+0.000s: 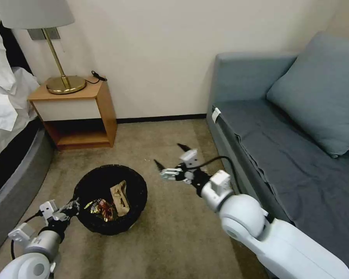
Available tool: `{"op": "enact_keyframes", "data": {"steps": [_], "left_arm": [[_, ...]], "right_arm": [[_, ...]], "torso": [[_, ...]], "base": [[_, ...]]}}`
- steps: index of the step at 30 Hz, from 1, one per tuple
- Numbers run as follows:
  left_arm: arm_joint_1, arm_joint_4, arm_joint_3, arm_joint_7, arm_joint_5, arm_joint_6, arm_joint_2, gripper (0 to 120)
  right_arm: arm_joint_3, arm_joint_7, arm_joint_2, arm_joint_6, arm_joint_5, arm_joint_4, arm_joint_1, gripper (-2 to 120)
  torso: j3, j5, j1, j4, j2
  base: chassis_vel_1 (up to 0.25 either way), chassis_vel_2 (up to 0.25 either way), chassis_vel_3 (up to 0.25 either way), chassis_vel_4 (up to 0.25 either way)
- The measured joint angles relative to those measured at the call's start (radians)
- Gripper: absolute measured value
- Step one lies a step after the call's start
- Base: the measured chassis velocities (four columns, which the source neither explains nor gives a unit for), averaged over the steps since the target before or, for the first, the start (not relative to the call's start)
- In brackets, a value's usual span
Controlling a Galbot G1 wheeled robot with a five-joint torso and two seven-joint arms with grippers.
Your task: Pick up the trash bin, then pick up the garbage on the floor and place it into the trash bin.
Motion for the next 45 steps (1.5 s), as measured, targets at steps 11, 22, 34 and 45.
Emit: {"op": "enact_keyframes", "data": {"steps": [11, 22, 34, 45], "left_arm": [[-0.013, 0.056, 0.026, -0.031, 0.002, 0.011, -0.022, 5], [0.027, 0.034, 0.007, 0.016, 0.062, -0.012, -0.027, 30], [0.116, -0.081, -0.044, 0.084, 0.259, -0.068, -0.043, 75], [0.082, -0.231, 0.030, 0.116, 0.507, -0.267, -0.106, 100]], "right_arm": [[0.188, -0.069, 0.039, 0.042, -0.092, 0.052, -0.201, 100], [0.253, -0.074, 0.062, 0.023, -0.099, 0.098, -0.282, 100], [0.364, -0.008, 0.057, -0.072, 0.038, 0.199, -0.392, 100], [0.431, 0.040, 0.207, 0.011, -0.266, 0.256, -0.565, 100]], "torso": [[0.000, 0.0001, 0.000, 0.0000, 0.000], [0.000, 0.0000, 0.000, 0.0001, 0.000], [0.000, 0.0000, 0.000, 0.0001, 0.000], [0.000, -0.0001, 0.000, -0.0001, 0.000]], "base": [[0.000, 0.000, 0.000, 0.000], [0.000, 0.000, 0.000, 0.000], [0.000, 0.000, 0.000, 0.000], [0.000, 0.000, 0.000, 0.000]]}}
